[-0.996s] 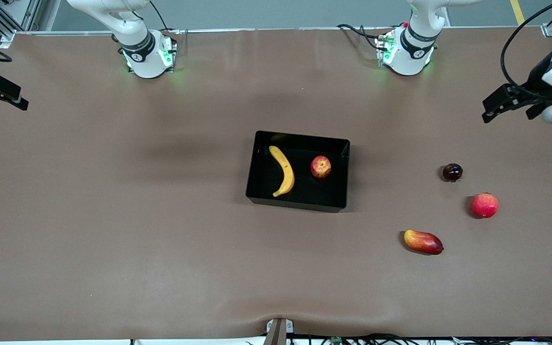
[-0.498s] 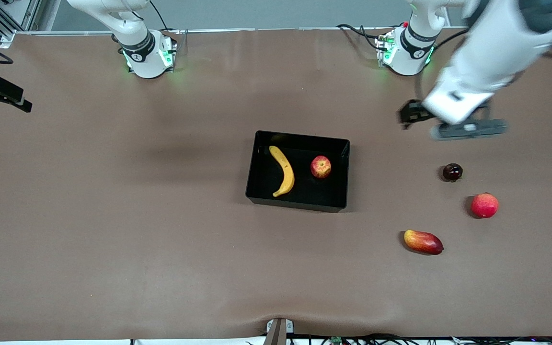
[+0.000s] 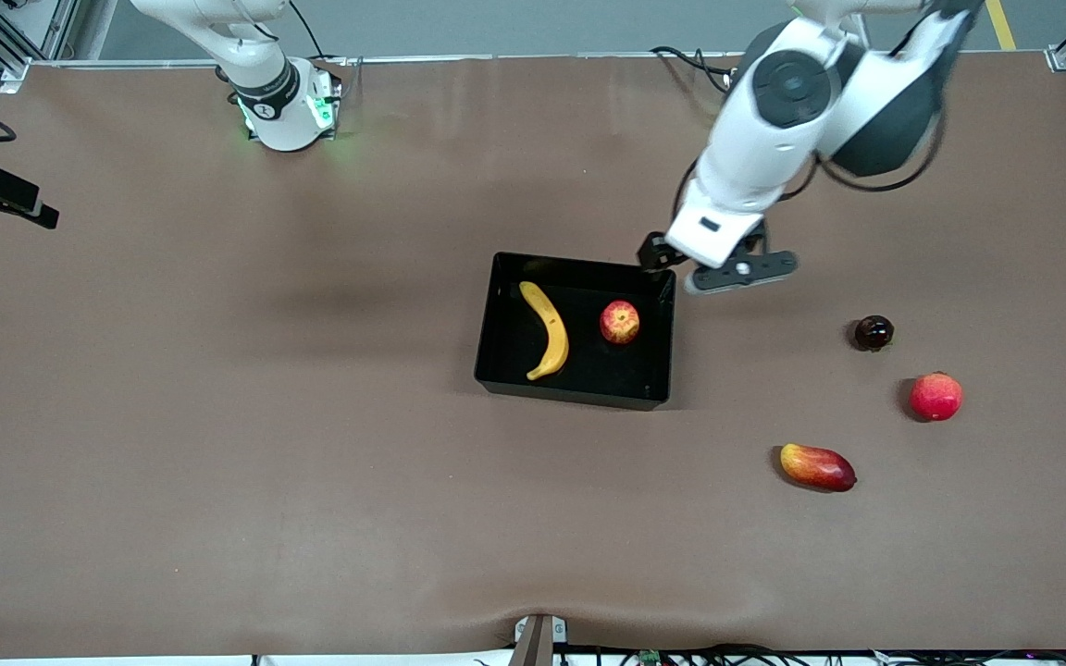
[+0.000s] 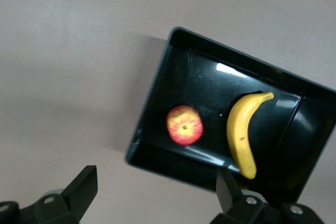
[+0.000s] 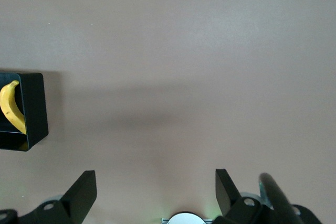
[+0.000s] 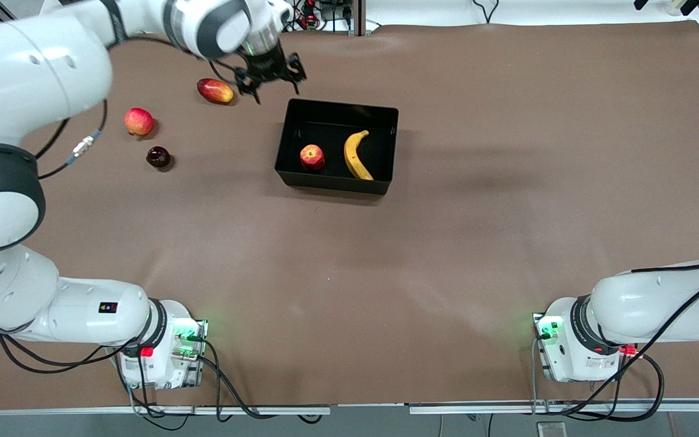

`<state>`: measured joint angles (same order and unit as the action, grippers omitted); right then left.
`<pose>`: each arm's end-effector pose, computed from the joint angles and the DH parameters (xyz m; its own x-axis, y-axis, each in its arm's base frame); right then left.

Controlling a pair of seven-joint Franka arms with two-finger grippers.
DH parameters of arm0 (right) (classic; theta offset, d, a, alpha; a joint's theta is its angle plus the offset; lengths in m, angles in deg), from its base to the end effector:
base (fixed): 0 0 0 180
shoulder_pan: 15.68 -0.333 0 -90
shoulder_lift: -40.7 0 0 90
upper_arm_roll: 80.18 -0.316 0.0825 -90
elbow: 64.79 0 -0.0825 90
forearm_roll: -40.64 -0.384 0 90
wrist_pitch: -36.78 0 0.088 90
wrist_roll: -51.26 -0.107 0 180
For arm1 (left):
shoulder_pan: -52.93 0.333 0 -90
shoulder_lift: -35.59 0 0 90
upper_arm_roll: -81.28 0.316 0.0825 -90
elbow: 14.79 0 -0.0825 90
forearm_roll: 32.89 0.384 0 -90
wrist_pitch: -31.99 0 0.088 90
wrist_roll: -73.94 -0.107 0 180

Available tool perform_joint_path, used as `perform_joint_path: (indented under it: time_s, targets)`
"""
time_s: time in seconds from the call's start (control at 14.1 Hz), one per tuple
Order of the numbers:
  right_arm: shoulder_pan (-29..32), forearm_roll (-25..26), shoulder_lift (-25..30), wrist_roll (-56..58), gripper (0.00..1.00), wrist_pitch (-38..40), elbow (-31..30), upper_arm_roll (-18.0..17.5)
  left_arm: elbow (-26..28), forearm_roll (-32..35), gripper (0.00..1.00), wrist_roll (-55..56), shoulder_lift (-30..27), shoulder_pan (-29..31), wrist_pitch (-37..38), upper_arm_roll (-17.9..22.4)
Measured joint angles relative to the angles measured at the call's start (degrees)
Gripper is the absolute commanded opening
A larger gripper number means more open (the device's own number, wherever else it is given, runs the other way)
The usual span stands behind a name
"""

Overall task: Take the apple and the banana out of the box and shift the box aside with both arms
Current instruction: 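Lower the left gripper into the box and grasp the small apple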

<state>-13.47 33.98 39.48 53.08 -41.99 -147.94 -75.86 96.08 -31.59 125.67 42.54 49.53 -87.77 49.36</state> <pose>0.5385 -0.0469 0.6527 0.9939 -0.0594 -0.0926 -0.0701 -0.9907 -0.1168 0.4854 -0.3320 0.4369 0.9609 0.2769 -0.0018 0.2764 -0.9586 0.0683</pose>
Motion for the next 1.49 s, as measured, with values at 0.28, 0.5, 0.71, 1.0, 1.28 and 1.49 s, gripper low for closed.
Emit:
perform_joint_path:
  time_s: [0.28, 0.5, 0.71, 1.0, 1.28, 1.49]
  targets:
    - [-0.21, 0.0, 0.0, 0.0, 1.0, -0.02, 0.12, -0.41, 5.13, 1.92, 1.0, 12.58, 3.67, -3.6, -8.34, -0.07]
    - [-0.21, 0.02, 0.01, 0.0, 1.0, -0.02, 0.2, -0.47, 5.36, 9.38, 1.0, 21.77, 8.8, -4.88, -9.41, -0.07]
    - [-0.34, 0.1, 0.01, 0.01, 1.0, -0.02, 0.23, -0.6, 5.34, 14.68, 1.0, 27.81, 14.36, -5.73, -13.15, -0.06]
    - [-0.39, 0.1, 0.01, 0.01, 1.0, -0.02, 0.23, -0.72, 5.27, 20.66, 1.0, 31.88, 19.41, -5.78, -18.53, -0.01]
    - [-0.39, 0.11, -0.29, 0.01, 1.0, -0.02, 0.22, -0.72, 5.17, 24.21, 1.0, 32.35, 23.17, -5.48, -21.89, 0.41]
    - [-0.37, 0.15, -0.46, 0.01, 1.0, -0.02, 0.22, -0.69, 5.09, 24.48, 0.65, 32.64, 25.36, -5.48, -24.2, 0.54]
